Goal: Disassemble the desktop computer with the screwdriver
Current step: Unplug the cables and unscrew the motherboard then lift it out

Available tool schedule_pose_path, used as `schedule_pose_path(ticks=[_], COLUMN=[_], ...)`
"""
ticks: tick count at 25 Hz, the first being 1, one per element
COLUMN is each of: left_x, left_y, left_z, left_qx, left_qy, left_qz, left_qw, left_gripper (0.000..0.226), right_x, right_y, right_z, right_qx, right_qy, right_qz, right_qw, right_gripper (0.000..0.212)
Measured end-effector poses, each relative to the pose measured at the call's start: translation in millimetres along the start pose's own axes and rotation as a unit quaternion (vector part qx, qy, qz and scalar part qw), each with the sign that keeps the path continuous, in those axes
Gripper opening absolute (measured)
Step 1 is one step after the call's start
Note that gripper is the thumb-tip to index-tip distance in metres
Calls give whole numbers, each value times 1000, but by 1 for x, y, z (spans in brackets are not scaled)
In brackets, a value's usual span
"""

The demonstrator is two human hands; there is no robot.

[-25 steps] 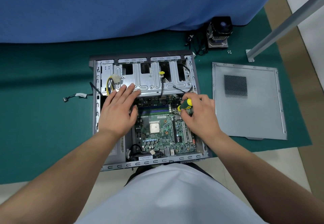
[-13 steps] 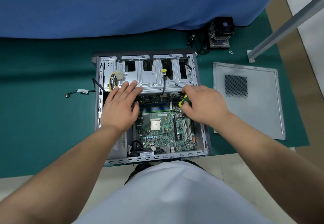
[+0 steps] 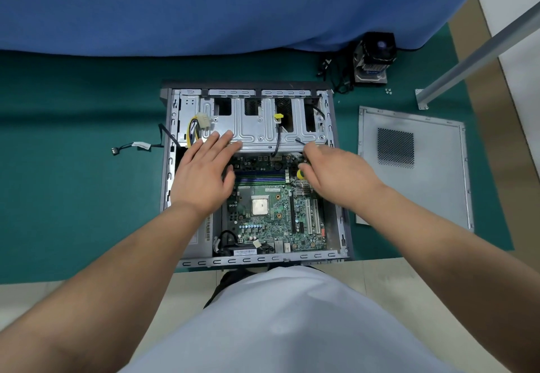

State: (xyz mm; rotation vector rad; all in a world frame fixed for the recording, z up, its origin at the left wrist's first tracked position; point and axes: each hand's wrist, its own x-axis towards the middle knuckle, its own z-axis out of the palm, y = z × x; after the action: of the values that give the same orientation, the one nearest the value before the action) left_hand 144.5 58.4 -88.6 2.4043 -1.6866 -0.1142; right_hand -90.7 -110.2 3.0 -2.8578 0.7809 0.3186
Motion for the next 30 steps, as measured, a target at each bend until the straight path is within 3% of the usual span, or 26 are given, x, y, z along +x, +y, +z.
schedule_pose_path(ticks=[2,4,8,11,13,15,18,21,22,24,27,30], left_x=[0,0,0,0,0,0,0,1,1,1,1,1], left_y=[0,0,1,1,1,1,1,2,2,2,1,2], left_z=[-1,-1,-2,-2,-2,-2,-2,-1,-1,-1,-2,-2], left_qx=[-1,-2,-5,-4,-6,-8,-9,-9,-8,-5,-5,-4], left_qy=[0,0,0,-2,-1,0,3,1,0,-3,-5,-7], left_qz=[1,1,0,0,0,-2,-2,-3,-3,-3,-4,-5], left_qw=[1000,1000,1000,1000,1000,1000,1000,1000,1000,1000,1000,1000], left_gripper=[57,57,57,57,57,57,56,56,56,56,57,57], right_x=[2,3,2,5,5,3,3,5,4,2,5,6], right_y=[3,3,-3,-1,3,2,-3,0,1,-1,-6,-2], right_z=[-4,-6,1,-2,-4,-4,1,0,-1,-1,1,-1], right_qx=[75,126,3,32,75,105,31,84,106,119,64,125], right_qy=[-43,-76,-15,-26,-71,-61,-9,-38,-59,-60,-15,-50], right_qz=[-53,-34,85,-13,-68,-24,87,-8,-36,-6,79,-7], right_qw=[995,989,996,999,992,992,996,996,992,991,995,991], right_gripper=[33,39,42,27,30,36,41,21,27,40,43,24])
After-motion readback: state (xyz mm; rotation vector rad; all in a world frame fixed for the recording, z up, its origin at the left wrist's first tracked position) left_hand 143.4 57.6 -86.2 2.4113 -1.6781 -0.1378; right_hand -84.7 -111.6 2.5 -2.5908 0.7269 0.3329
